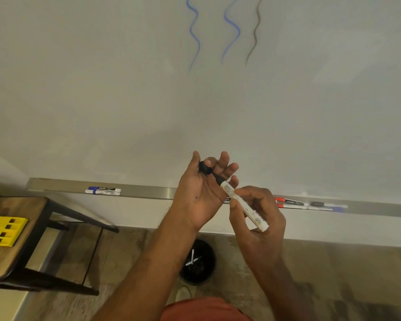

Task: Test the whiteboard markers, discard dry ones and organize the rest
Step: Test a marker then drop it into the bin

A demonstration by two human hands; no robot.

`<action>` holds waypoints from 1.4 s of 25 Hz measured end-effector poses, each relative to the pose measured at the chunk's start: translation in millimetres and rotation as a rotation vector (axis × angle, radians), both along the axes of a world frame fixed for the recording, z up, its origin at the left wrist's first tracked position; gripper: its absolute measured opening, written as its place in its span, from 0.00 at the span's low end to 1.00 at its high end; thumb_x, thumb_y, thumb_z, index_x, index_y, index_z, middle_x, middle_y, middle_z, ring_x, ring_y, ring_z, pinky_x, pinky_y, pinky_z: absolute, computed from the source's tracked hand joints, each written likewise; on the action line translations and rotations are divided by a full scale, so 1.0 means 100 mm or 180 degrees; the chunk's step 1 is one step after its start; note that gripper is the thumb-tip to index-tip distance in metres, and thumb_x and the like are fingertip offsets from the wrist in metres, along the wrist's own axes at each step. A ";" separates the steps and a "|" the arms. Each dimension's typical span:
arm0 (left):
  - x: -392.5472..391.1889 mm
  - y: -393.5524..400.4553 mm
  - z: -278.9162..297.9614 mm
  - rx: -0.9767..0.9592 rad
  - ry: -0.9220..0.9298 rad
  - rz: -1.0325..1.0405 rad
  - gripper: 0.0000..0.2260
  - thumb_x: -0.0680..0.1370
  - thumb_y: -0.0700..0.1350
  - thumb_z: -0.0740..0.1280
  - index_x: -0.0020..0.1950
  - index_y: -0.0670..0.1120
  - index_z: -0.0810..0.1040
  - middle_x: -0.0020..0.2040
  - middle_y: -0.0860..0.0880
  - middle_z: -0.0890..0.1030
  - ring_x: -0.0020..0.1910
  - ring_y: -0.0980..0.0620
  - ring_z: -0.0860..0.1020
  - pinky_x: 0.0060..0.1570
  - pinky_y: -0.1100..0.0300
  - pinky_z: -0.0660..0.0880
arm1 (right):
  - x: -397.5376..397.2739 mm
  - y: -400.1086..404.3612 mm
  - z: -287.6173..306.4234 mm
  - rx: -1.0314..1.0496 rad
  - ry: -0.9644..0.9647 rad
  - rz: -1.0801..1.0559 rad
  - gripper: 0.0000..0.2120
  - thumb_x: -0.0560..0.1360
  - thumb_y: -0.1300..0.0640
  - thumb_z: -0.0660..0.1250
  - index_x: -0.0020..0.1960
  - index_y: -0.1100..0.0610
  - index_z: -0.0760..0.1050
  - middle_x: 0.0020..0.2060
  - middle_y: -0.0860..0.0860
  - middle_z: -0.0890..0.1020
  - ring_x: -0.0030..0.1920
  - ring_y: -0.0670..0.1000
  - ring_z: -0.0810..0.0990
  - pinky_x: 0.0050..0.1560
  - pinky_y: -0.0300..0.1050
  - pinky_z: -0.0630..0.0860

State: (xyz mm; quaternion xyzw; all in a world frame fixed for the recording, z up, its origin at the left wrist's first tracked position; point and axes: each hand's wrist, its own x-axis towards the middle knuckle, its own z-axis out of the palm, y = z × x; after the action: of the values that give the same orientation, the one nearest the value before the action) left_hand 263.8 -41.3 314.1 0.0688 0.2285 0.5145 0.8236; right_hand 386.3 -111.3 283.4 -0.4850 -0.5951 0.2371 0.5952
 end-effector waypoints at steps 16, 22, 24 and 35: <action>0.35 -0.37 -0.09 -0.0059 0.1074 0.0971 0.15 0.86 0.52 0.57 0.44 0.46 0.74 0.45 0.46 0.82 0.40 0.49 0.79 0.43 0.55 0.74 | 0.40 -0.17 -0.11 -0.0576 -0.0558 0.0341 0.12 0.78 0.51 0.70 0.60 0.50 0.81 0.48 0.36 0.83 0.44 0.45 0.86 0.41 0.36 0.81; 0.55 -0.68 -0.23 0.0083 0.2018 0.1529 0.16 0.87 0.48 0.54 0.43 0.47 0.74 0.39 0.45 0.82 0.38 0.46 0.79 0.45 0.54 0.77 | 0.41 -0.37 -0.25 -0.0718 -0.1166 0.0361 0.14 0.80 0.47 0.65 0.62 0.52 0.78 0.43 0.37 0.79 0.42 0.36 0.80 0.37 0.23 0.71; 0.61 -0.75 -0.26 0.0157 0.2168 0.1624 0.18 0.87 0.47 0.53 0.42 0.48 0.75 0.34 0.45 0.81 0.37 0.44 0.80 0.49 0.51 0.79 | 0.42 -0.44 -0.28 -0.0803 -0.1071 0.0449 0.14 0.80 0.48 0.64 0.62 0.53 0.77 0.43 0.35 0.77 0.44 0.36 0.80 0.38 0.23 0.72; 0.70 -0.81 -0.42 0.0322 0.2562 0.1563 0.26 0.88 0.50 0.52 0.32 0.55 0.78 0.32 0.48 0.79 0.36 0.44 0.81 0.50 0.47 0.80 | 0.40 -0.57 -0.33 -0.1513 -0.0126 0.0569 0.07 0.83 0.55 0.64 0.60 0.54 0.76 0.46 0.41 0.81 0.41 0.40 0.81 0.36 0.29 0.74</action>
State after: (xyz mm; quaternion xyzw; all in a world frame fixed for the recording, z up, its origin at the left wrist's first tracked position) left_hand 333.5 -121.8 272.4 0.2467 0.5137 0.6369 0.5193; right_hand 426.4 -168.7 250.3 -0.5614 -0.5747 0.4125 0.4294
